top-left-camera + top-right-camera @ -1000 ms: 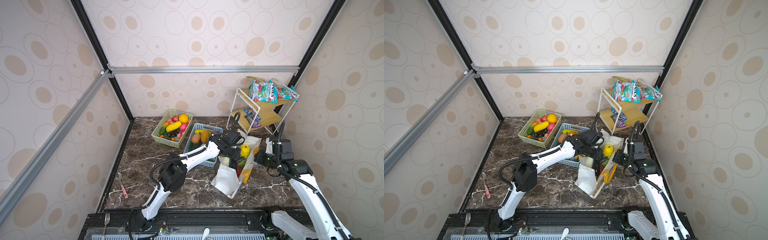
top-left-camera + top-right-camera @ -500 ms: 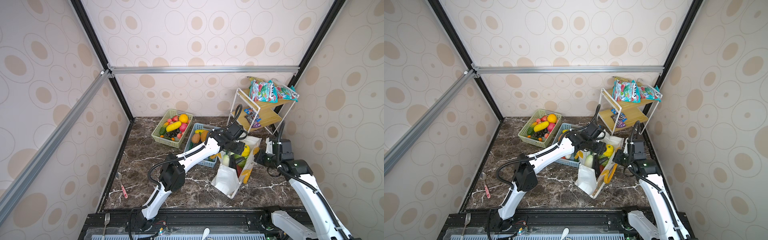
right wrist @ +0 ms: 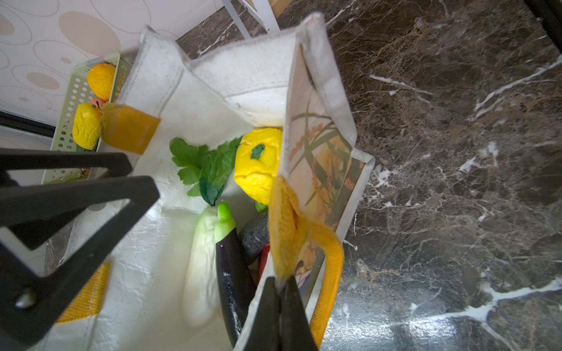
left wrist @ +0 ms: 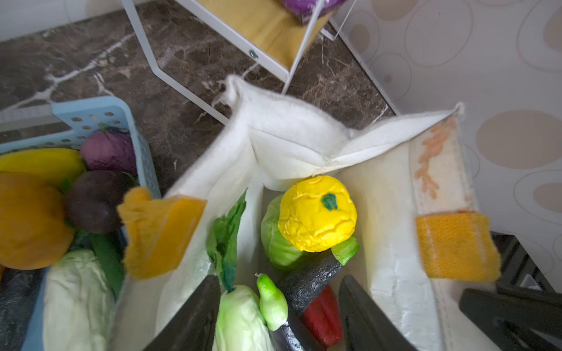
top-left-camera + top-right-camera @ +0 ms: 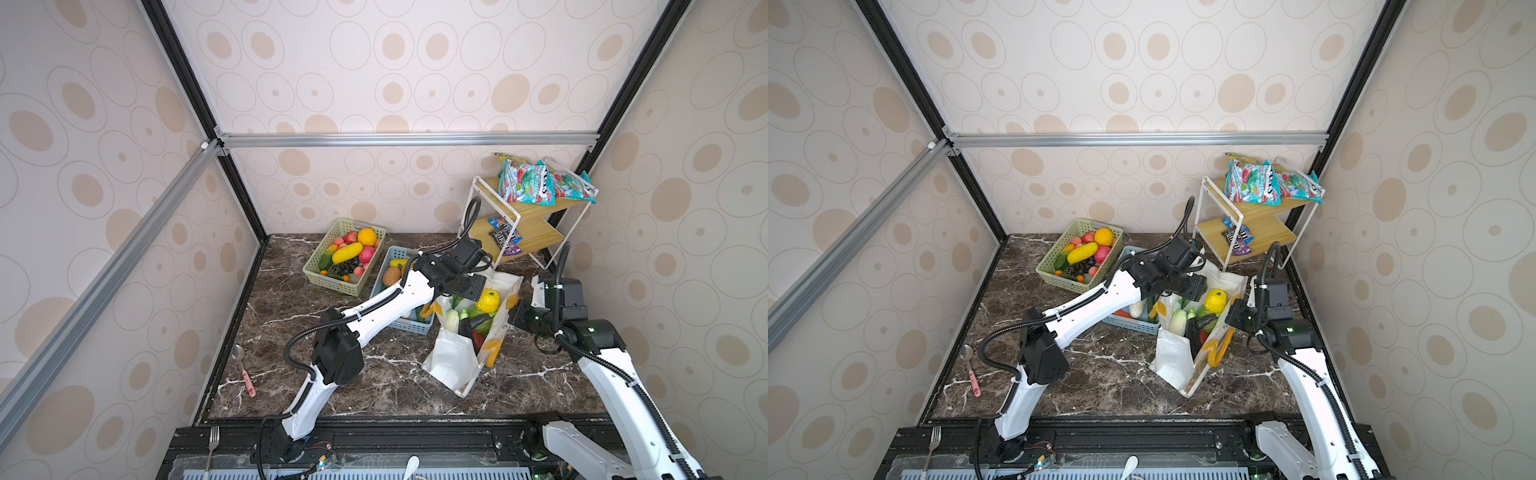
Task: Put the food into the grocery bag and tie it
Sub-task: 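Withdraw the left gripper from the bag back over the blue basket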
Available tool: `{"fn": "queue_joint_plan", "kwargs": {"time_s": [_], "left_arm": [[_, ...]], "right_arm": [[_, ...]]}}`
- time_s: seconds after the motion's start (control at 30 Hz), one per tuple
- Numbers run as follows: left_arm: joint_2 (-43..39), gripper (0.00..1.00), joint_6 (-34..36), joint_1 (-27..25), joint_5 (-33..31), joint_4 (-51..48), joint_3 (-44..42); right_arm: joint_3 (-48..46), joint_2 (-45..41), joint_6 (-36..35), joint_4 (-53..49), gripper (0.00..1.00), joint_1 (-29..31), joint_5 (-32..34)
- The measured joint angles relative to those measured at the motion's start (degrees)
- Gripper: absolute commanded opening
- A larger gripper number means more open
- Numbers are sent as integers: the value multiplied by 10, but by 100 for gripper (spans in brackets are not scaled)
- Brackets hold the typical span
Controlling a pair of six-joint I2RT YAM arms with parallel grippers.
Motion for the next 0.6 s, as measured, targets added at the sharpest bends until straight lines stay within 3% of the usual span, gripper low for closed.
{"fn": "queue_joint_plan", "kwargs": {"time_s": [0.3,0.6], "left_arm": [[-44,64,10,37,-40,-13,-6],[-106,64,21,100,-70,-15,-71]], "right_arm": [[-8,-5,0,4,0,0,0],[-8,-6,0,4,0,0,1]]}}
